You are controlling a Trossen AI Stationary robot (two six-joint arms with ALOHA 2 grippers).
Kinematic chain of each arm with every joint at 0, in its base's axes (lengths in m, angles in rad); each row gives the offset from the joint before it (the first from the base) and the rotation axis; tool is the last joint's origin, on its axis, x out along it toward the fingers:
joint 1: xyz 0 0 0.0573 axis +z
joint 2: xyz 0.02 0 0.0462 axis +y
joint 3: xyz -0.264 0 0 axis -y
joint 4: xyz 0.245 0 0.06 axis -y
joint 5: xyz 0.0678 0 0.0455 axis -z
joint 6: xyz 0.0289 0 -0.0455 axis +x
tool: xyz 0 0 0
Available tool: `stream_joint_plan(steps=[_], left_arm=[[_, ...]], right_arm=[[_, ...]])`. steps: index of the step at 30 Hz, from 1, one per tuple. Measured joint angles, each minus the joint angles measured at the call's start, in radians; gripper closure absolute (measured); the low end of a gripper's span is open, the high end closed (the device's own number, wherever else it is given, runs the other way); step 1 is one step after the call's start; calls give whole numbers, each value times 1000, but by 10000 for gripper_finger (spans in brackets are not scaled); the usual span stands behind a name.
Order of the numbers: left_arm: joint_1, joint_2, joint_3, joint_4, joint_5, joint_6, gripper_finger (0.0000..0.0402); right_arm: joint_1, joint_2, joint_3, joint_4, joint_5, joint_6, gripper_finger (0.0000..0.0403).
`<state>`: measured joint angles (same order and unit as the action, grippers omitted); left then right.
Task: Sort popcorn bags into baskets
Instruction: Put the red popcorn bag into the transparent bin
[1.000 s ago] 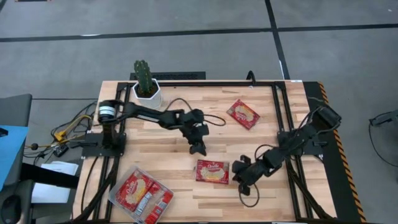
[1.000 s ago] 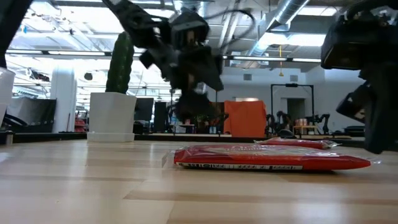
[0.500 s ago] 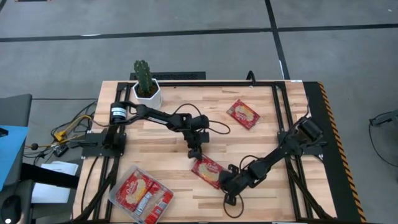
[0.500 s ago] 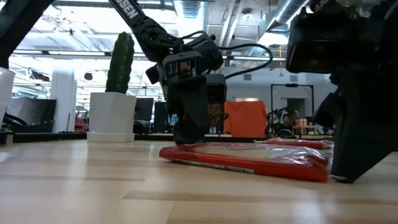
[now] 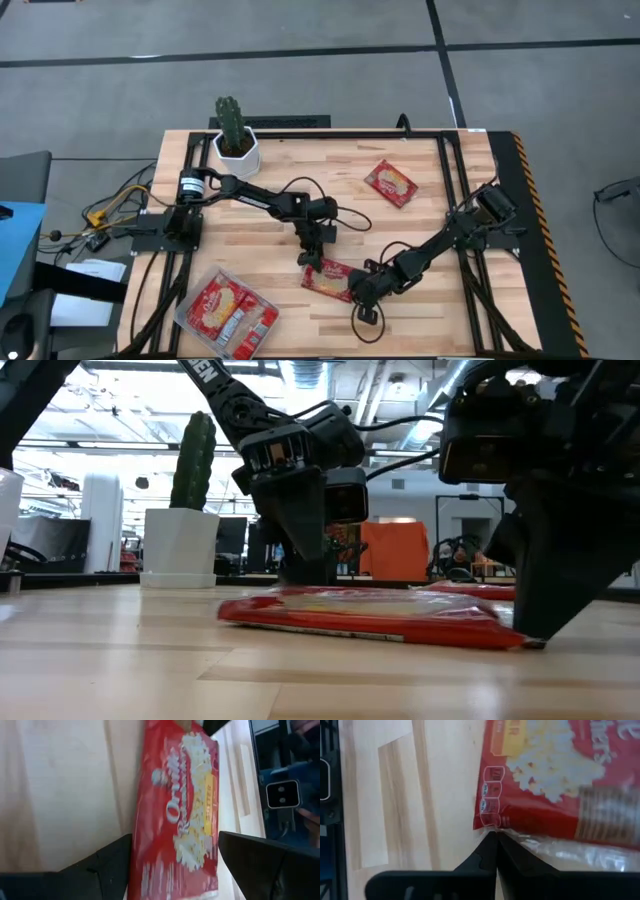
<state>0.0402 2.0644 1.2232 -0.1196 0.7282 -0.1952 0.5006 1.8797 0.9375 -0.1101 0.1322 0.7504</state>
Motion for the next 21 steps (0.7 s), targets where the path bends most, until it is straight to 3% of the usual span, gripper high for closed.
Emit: stream_joint_plan(steps=[21], left_arm=[[-40,-2,2,-56,-52,6,127]], right_arm=[[-153,6,-6,124,46,-135,381]])
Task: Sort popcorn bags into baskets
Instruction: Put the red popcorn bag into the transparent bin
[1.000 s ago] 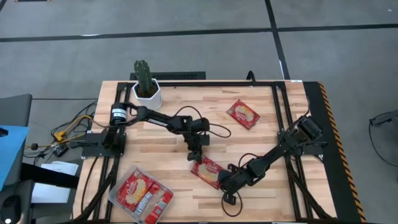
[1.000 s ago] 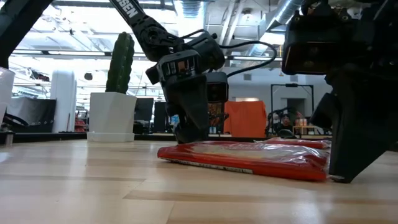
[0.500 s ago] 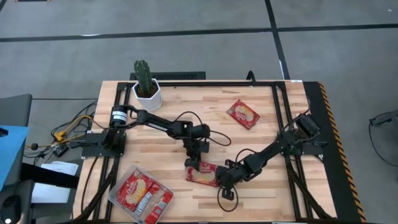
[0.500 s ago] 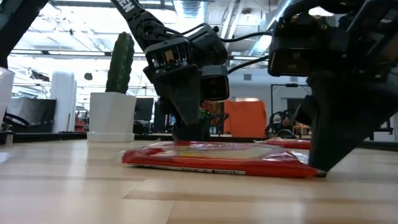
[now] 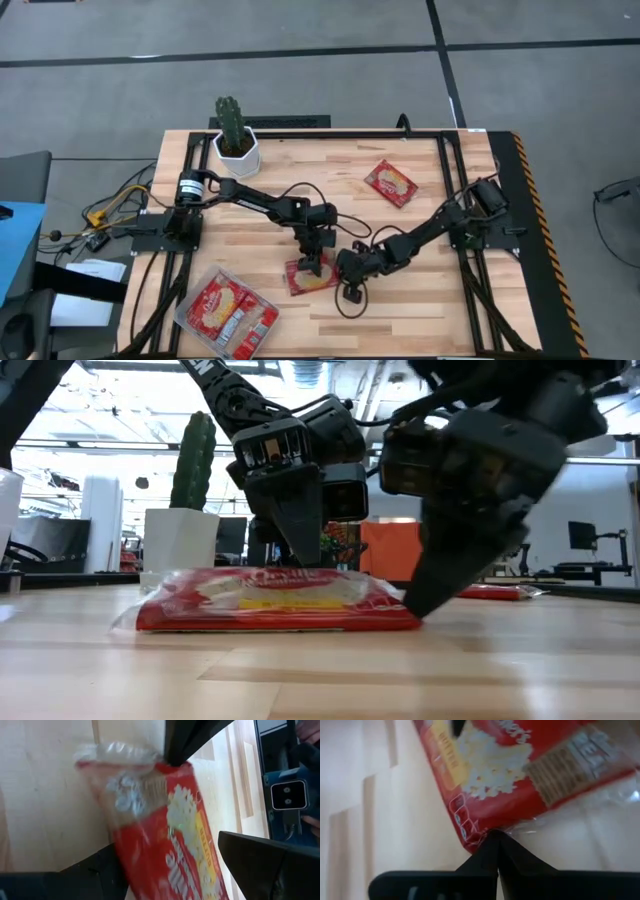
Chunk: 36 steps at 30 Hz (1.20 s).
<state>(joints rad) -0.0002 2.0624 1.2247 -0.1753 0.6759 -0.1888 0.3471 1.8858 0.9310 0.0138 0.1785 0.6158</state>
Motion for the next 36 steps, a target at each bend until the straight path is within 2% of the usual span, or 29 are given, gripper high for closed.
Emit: stream_joint_plan(steps=[5,8,13,19,23,27,31,36], left_arm=[[0,0,0,-21,-18,12,130],[0,0,0,-24,-31,12,156],[0,0,0,-37,-82,12,251],[18,0,-2,-64,-73,3,380],[51,0,5,-70,-18,-104,381],[87,-24,19,-126,60,-220,379],[104,-144,24,-175,58,-262,393],[100,-358,24,-289,-31,-313,380]], right_arm=[[-22,0,0,22,13,1,383],[-28,0,0,22,14,1,375],[-31,0,14,0,6,3,374],[-19,-44,58,-154,13,-22,387],[-11,-128,78,-296,3,-31,380],[14,-246,78,-444,55,-31,370],[47,-366,79,-584,147,-3,375],[81,-472,79,-722,246,51,388]])
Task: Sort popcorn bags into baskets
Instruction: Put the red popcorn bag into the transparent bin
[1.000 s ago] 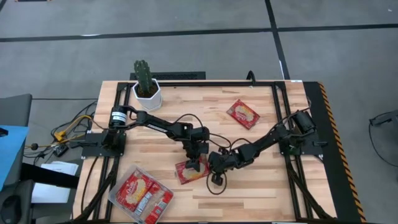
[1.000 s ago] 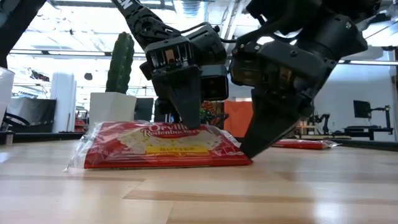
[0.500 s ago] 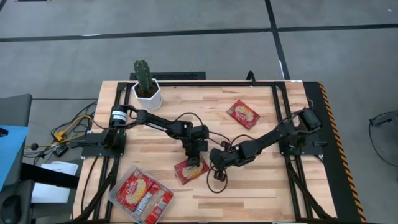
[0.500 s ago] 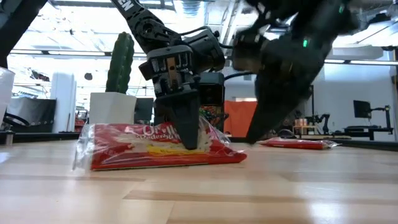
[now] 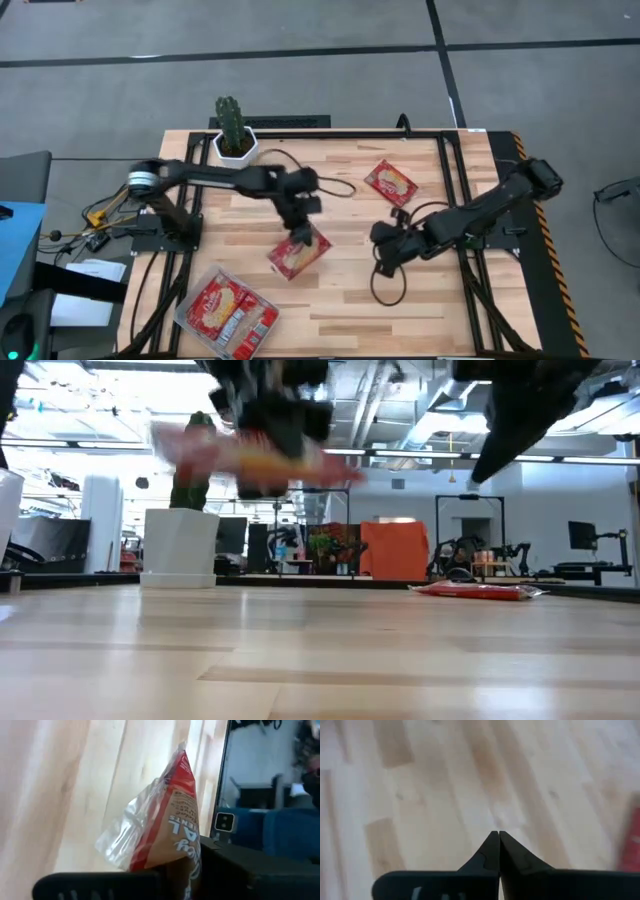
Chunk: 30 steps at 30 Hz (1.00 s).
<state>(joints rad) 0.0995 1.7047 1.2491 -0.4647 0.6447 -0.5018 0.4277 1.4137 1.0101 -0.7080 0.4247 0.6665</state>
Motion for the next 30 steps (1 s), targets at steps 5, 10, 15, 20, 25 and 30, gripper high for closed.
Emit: stream_joint_plan(steps=[5,10,15,20,25,30], left_arm=[[-92,-240,1,-230,-209,-76,393],[-275,-447,-47,-336,-478,-337,382],[-517,-595,-171,-333,-673,-726,381],[-762,-658,-297,-251,-842,-999,391],[-907,-649,-387,-145,-920,-1143,375],[-959,-608,-454,33,-956,-1184,380]], right_arm=[[2,-39,-1,-54,34,21,379],[1,-32,0,-42,46,17,365],[1,-17,-5,-26,49,16,371],[2,-2,-5,-14,48,4,384],[0,5,-5,-11,47,-13,382],[-12,3,-5,-14,47,-13,369]])
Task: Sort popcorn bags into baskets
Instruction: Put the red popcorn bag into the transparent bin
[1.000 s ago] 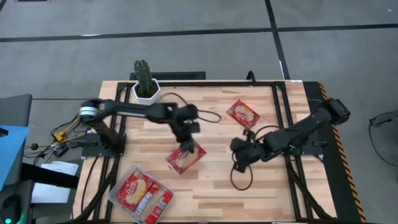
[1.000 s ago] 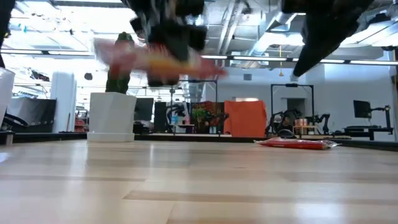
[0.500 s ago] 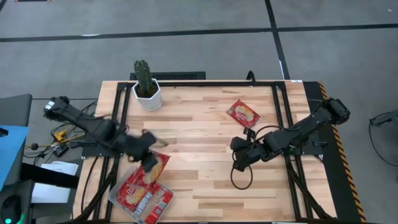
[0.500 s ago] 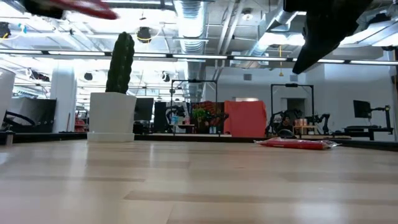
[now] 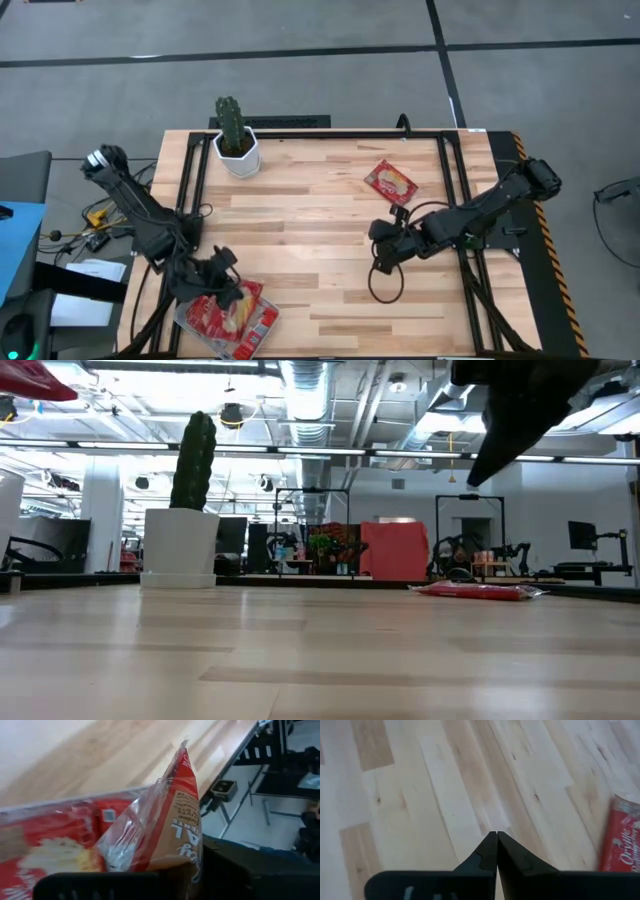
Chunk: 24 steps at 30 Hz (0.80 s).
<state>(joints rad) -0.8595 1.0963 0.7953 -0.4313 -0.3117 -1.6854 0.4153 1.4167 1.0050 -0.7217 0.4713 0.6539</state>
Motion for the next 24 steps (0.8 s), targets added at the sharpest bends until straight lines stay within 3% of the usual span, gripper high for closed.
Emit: stream_joint_plan(steps=[6,17,24], left_arm=[[-5,63,-26,173,40,31,388],[-5,187,-27,237,124,57,374],[-4,207,-27,268,98,69,373]], right_arm=[[-12,0,0,-2,-1,0,375],[-19,0,0,-16,-2,-11,374],[-19,0,0,-40,-2,-11,370]])
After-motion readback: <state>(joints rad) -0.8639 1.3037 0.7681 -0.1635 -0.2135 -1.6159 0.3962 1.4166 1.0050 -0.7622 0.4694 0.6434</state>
